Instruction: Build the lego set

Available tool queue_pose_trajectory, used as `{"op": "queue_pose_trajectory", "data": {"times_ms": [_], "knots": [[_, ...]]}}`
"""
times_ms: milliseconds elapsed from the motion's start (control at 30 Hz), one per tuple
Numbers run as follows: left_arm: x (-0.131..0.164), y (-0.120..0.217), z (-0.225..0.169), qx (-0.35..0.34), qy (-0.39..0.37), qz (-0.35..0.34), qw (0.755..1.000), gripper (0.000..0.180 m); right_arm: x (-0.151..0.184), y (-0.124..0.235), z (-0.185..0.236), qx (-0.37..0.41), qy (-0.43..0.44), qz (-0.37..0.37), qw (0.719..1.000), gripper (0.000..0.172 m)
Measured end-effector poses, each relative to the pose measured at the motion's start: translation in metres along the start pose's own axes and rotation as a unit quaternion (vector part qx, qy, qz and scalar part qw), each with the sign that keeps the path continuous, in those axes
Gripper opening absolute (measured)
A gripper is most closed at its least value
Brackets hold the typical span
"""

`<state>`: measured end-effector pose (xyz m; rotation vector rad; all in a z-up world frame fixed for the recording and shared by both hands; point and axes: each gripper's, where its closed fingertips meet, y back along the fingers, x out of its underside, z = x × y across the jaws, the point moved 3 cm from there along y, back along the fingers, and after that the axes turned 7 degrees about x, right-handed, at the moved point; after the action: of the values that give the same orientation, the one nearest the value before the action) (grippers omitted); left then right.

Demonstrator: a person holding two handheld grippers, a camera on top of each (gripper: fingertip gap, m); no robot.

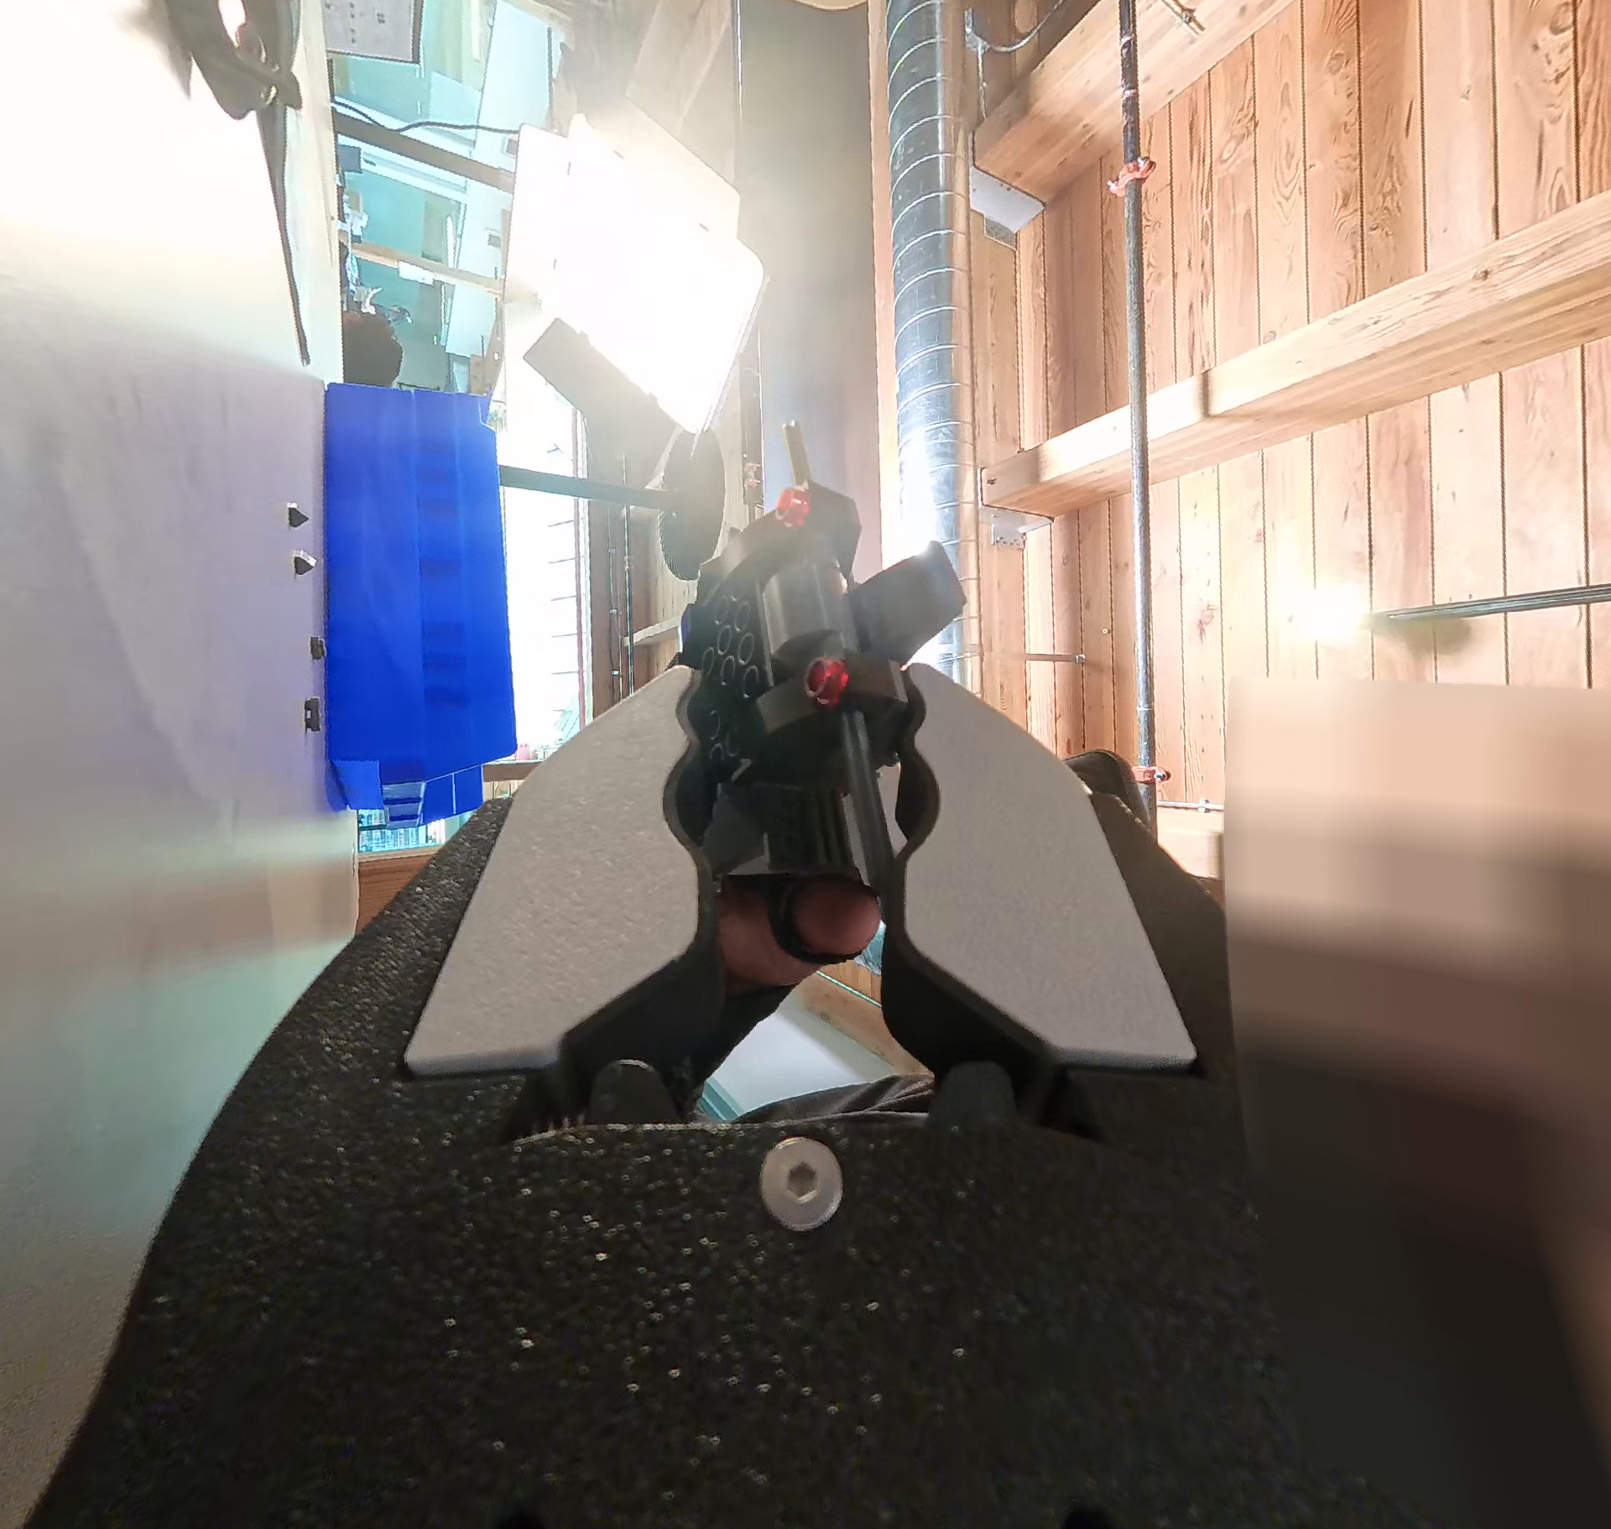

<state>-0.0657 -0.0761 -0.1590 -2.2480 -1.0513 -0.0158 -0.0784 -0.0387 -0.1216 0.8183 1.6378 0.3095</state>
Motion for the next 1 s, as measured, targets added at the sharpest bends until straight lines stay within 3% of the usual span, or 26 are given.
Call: {"op": "queue_pose_trajectory", "data": {"times_ms": [867, 1000], "knots": [[0.0017, 0.0025, 0.0066, -0.037, 0.005, -0.013, 0.999, 0.04, 0.0046, -0.0066, 0.0047, -0.011, 0.009, 0.019, 1.0, 0.017], [0.0017, 0.0016, 0.0057, -0.035, 0.009, -0.016, 0.999, 0.04, 0.0035, -0.0062, 0.0081, -0.027, -0.001, 0.015, 1.0, 0.026]]}}
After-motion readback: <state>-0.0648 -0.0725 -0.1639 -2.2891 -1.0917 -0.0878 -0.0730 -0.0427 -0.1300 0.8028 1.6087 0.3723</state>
